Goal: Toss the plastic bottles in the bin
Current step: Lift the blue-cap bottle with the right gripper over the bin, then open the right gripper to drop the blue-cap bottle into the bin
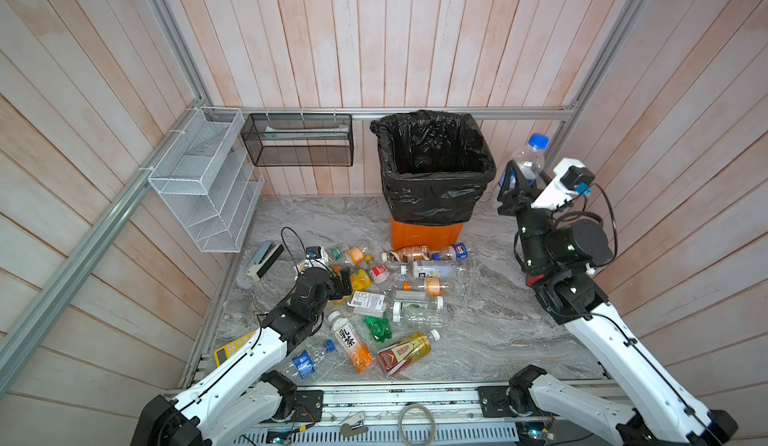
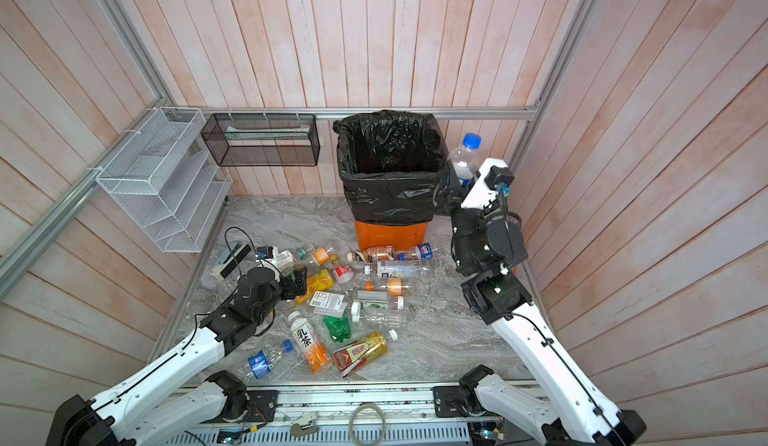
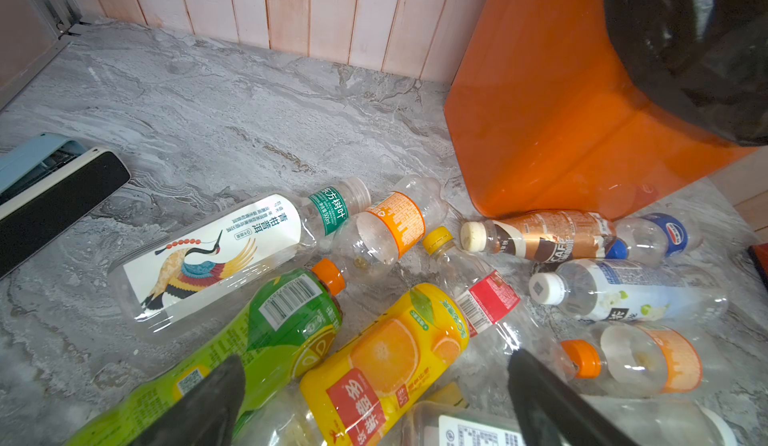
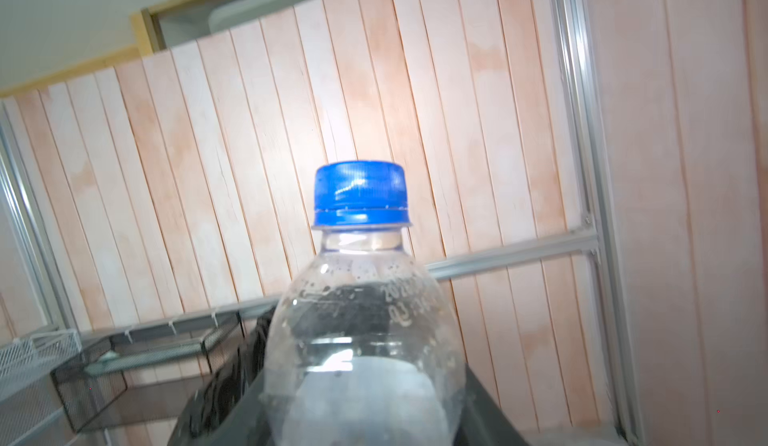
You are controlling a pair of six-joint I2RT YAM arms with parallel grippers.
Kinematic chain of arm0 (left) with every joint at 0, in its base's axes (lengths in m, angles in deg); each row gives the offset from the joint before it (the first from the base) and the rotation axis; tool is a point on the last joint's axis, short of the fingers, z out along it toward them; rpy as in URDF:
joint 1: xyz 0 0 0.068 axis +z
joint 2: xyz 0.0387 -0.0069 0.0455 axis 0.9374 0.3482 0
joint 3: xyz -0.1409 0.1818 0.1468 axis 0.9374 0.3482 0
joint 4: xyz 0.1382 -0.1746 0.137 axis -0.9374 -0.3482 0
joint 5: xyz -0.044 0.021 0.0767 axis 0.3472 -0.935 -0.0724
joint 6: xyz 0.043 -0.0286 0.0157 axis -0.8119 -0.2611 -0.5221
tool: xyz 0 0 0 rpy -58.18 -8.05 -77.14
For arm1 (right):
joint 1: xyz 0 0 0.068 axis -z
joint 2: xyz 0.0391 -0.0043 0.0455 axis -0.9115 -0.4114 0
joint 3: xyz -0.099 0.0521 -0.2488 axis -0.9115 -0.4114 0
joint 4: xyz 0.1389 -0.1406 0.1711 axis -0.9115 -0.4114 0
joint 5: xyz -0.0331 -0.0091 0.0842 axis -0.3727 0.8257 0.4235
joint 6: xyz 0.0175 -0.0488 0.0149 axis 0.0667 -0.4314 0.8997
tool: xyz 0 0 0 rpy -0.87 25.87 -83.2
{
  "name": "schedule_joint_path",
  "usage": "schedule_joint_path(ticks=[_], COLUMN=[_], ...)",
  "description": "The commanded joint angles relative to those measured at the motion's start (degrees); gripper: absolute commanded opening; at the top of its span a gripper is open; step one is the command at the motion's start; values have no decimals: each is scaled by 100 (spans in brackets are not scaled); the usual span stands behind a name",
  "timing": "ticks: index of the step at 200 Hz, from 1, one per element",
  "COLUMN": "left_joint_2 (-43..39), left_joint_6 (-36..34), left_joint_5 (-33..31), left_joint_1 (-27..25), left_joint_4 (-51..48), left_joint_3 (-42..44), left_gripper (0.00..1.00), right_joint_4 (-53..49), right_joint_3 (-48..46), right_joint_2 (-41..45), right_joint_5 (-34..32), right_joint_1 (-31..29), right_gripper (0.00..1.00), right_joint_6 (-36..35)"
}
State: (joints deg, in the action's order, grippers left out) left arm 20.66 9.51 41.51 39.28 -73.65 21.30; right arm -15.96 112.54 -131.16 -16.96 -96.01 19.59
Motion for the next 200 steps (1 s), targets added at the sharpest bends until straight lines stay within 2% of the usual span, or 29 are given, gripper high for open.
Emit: schedule_joint_path(ticks=[1,13,31,38,53,58,65,76,108,171,200], left_joint_2=[42,41,40,31,-16,-45,-96,-187,-322,-212,-111], left_joint_6=[86,103,148,157,171,166,159,158,174,187,90], left_joint_5=[-3,-12,-12,-13,-69,-105,-145,-211,-342,-648,-642], left_joint_1=[-15,-21,-12,-15,-15,-14,-15,-15,-13,0,169], left_joint_4=[-54,-60,-100,-136,-270,-309,-357,-400,-429,-500,-575], left_joint_3=[32,46,60,49,3,-2,-11,1,37,-21,-103], left_gripper=[100,100,100,100,100,100,100,100,100,100,100], right_joint_4=[409,-201,-2149,-3021,-4400,-4606,-4680,-4297,-1995,-608,-353], right_joint_3=[1030,1966,4174,5190,7150,7553,7779,7347,4371,1712,673], right_joint_2=[-1146,-2060,-3771,-4434,-5566,-5761,-5841,-5549,-3832,-2131,-1545], right_joint_5=[1153,1769,2321,2322,2094,2047,2040,2074,2049,1619,1431], right_joint_1=[450,856,1161,1184,1194,1194,1193,1193,1194,1233,1344], right_gripper=[53,54,59,68,95,100,100,100,100,100,100], right_joint_6=[-108,279,611,514,387,378,377,409,557,447,536])
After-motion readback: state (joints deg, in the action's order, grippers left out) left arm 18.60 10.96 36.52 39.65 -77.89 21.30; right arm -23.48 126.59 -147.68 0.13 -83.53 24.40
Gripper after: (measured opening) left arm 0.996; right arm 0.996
